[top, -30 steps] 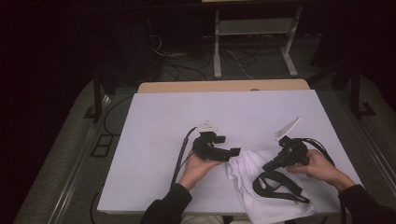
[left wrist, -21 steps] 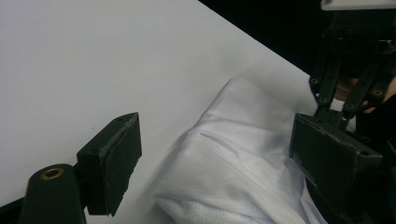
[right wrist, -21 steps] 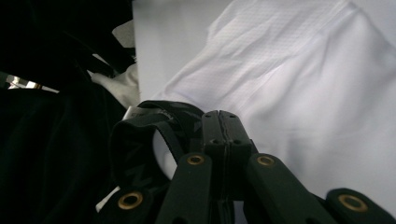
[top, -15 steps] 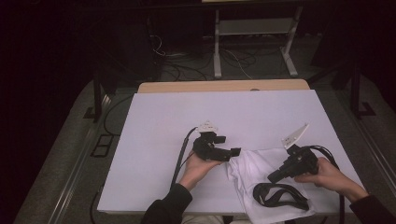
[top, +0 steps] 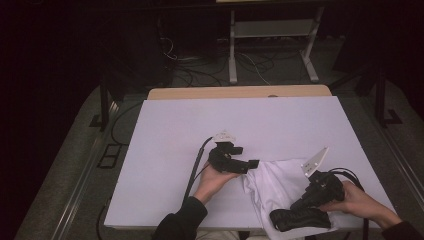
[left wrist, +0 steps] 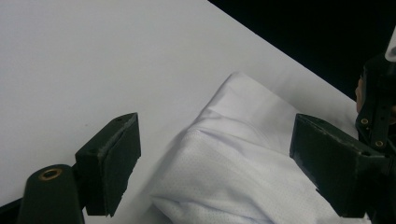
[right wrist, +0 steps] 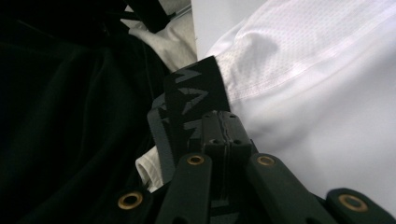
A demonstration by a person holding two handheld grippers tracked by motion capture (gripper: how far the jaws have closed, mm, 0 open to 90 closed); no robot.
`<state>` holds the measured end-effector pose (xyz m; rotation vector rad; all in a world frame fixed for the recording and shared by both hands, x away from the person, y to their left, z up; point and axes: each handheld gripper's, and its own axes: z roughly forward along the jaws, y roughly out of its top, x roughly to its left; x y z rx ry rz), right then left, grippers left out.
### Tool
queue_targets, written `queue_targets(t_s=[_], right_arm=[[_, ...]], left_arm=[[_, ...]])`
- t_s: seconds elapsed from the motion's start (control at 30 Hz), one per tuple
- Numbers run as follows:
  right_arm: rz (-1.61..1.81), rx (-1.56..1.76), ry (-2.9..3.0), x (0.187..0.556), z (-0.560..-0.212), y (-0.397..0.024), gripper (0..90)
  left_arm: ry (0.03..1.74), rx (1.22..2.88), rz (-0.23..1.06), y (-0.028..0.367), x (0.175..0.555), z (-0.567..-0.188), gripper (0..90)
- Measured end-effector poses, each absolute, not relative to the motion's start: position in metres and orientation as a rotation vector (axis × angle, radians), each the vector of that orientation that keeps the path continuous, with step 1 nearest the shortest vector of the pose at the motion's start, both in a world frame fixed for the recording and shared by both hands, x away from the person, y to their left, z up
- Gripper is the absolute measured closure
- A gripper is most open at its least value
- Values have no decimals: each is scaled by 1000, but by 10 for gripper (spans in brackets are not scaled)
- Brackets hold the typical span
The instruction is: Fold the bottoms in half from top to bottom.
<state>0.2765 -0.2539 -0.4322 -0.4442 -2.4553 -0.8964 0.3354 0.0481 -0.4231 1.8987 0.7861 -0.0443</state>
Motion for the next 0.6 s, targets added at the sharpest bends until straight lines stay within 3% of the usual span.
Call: queue_targets(t_s=[0.6], right_arm=[[-747, -404, -2496, 268, -449, -249, 884]], left_arm=[[828, 1897, -71, 49, 340, -427, 136]])
